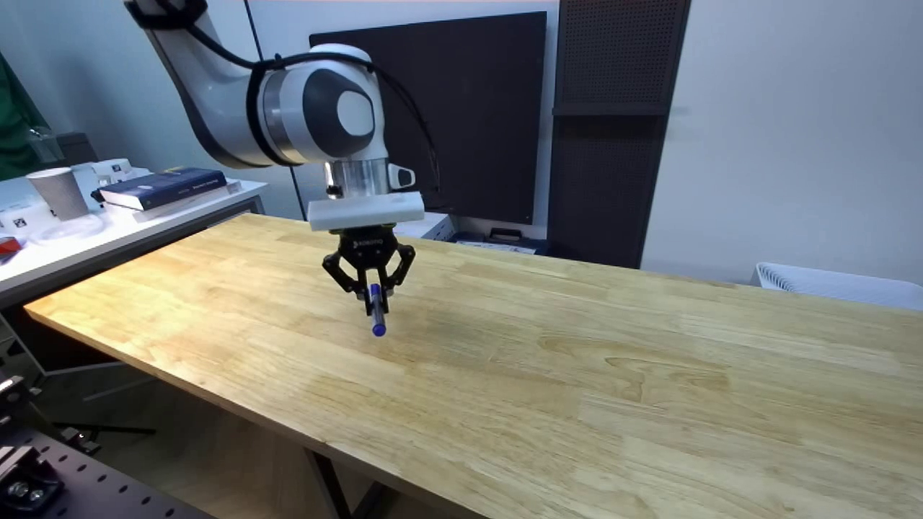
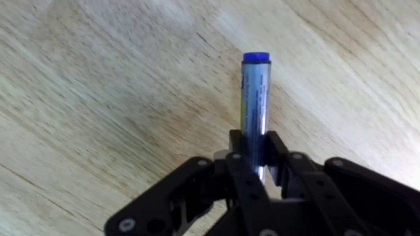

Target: Put the pen in a vertical position

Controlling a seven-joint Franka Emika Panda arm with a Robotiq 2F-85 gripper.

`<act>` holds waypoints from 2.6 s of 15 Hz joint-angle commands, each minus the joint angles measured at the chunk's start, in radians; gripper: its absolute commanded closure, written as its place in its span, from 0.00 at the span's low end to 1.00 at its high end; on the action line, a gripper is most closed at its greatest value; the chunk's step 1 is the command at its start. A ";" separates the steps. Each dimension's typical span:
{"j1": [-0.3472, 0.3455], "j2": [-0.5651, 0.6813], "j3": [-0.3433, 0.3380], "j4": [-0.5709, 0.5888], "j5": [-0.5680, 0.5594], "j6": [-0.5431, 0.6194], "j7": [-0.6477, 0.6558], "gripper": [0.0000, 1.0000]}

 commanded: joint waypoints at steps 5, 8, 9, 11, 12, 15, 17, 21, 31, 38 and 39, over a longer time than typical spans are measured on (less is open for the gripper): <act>-0.046 -0.117 0.029 0.015 0.256 -0.087 0.121 0.95; -0.056 -0.069 0.013 0.055 0.324 -0.050 0.171 0.95; -0.062 -0.049 0.008 0.066 0.344 -0.033 0.188 0.95; -0.075 -0.008 0.002 0.083 0.380 0.015 0.222 0.95; -0.081 0.015 -0.001 0.091 0.396 0.043 0.242 0.95; -0.093 0.082 -0.012 0.119 0.427 0.110 0.322 0.95; -0.084 0.115 -0.029 0.133 0.436 0.134 0.398 0.95; -0.035 0.133 -0.077 0.138 0.443 0.122 0.579 0.95; 0.024 0.130 -0.109 0.145 0.386 0.012 0.609 0.27; 0.038 0.066 -0.116 0.096 0.352 0.007 0.600 0.00; 0.038 0.048 -0.113 0.085 0.348 0.002 0.596 0.00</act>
